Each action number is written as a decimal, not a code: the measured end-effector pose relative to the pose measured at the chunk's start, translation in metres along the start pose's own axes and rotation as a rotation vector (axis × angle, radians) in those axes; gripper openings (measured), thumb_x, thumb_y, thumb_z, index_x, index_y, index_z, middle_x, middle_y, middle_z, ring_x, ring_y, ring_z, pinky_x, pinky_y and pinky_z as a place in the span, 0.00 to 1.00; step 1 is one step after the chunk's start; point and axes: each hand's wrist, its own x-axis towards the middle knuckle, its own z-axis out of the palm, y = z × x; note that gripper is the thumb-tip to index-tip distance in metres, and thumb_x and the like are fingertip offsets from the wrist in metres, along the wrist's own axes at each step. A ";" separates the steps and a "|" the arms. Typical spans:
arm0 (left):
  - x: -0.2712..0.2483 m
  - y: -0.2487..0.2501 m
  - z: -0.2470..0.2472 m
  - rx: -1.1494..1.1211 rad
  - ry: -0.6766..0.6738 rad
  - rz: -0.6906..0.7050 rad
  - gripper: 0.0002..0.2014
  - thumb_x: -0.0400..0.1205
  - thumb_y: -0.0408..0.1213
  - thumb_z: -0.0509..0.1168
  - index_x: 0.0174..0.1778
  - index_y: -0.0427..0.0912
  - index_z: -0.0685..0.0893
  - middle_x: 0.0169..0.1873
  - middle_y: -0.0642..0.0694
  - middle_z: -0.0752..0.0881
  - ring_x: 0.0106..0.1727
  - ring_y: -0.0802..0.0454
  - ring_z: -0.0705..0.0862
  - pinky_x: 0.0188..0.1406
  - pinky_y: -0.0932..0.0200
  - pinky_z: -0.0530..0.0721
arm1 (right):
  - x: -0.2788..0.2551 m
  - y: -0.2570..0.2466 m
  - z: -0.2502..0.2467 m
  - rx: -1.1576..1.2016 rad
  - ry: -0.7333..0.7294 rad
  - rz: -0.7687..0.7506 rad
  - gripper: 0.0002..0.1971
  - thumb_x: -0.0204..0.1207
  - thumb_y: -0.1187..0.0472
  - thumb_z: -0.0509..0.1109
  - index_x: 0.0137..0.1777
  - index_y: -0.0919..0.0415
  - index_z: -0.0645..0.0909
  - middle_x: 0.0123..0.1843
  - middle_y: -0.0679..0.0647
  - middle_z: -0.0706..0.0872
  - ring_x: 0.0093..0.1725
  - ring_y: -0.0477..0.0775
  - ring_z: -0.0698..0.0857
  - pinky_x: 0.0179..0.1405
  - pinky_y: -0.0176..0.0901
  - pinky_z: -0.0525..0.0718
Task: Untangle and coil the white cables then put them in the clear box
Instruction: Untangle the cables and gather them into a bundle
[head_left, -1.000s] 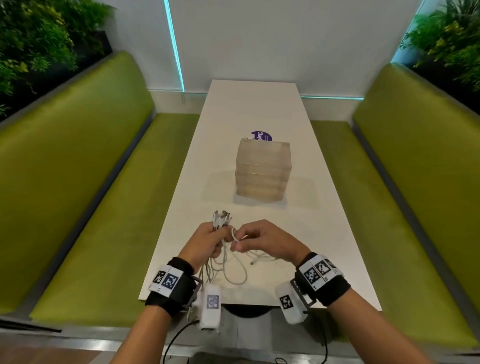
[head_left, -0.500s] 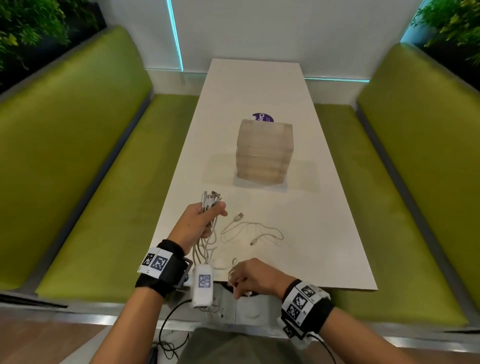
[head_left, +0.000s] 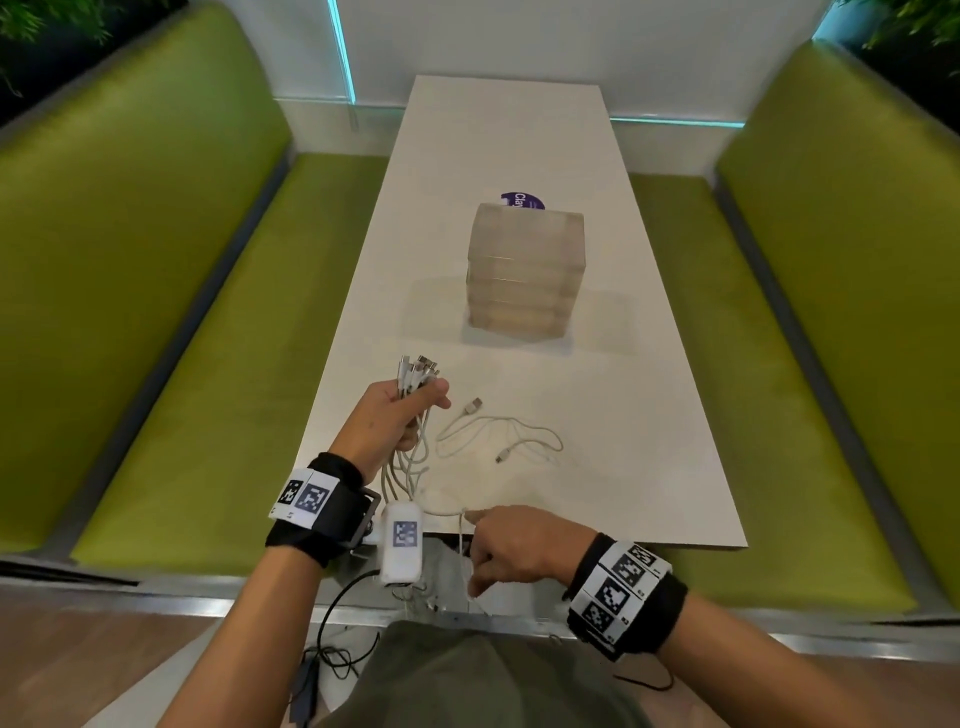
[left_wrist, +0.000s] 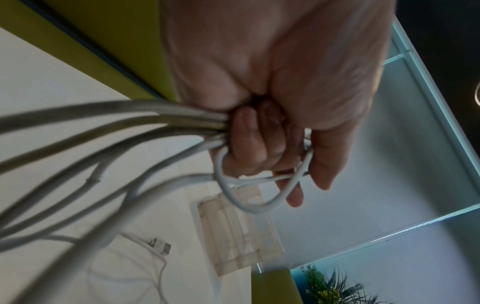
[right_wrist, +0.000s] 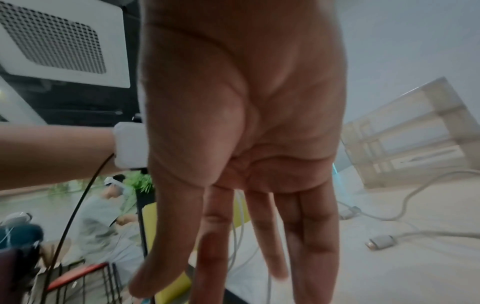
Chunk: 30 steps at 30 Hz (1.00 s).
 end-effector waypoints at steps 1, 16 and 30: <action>0.000 0.000 0.000 -0.001 0.000 -0.003 0.15 0.79 0.45 0.69 0.40 0.34 0.86 0.19 0.57 0.62 0.19 0.58 0.57 0.18 0.65 0.58 | -0.003 -0.001 -0.004 0.002 0.035 0.023 0.17 0.73 0.45 0.72 0.30 0.55 0.79 0.39 0.56 0.85 0.48 0.57 0.84 0.41 0.49 0.81; 0.001 -0.007 -0.002 -0.176 -0.009 0.061 0.20 0.75 0.43 0.68 0.60 0.37 0.84 0.21 0.55 0.67 0.20 0.59 0.58 0.20 0.61 0.53 | 0.010 -0.017 -0.068 0.972 0.758 -0.151 0.11 0.73 0.66 0.73 0.45 0.58 0.72 0.35 0.51 0.87 0.36 0.52 0.86 0.38 0.47 0.82; 0.004 -0.007 -0.033 -0.307 0.185 0.063 0.10 0.86 0.36 0.60 0.42 0.37 0.81 0.19 0.56 0.60 0.18 0.60 0.57 0.15 0.66 0.55 | 0.030 0.029 -0.058 0.246 0.417 0.023 0.10 0.78 0.58 0.69 0.57 0.60 0.83 0.54 0.56 0.87 0.48 0.52 0.82 0.51 0.46 0.80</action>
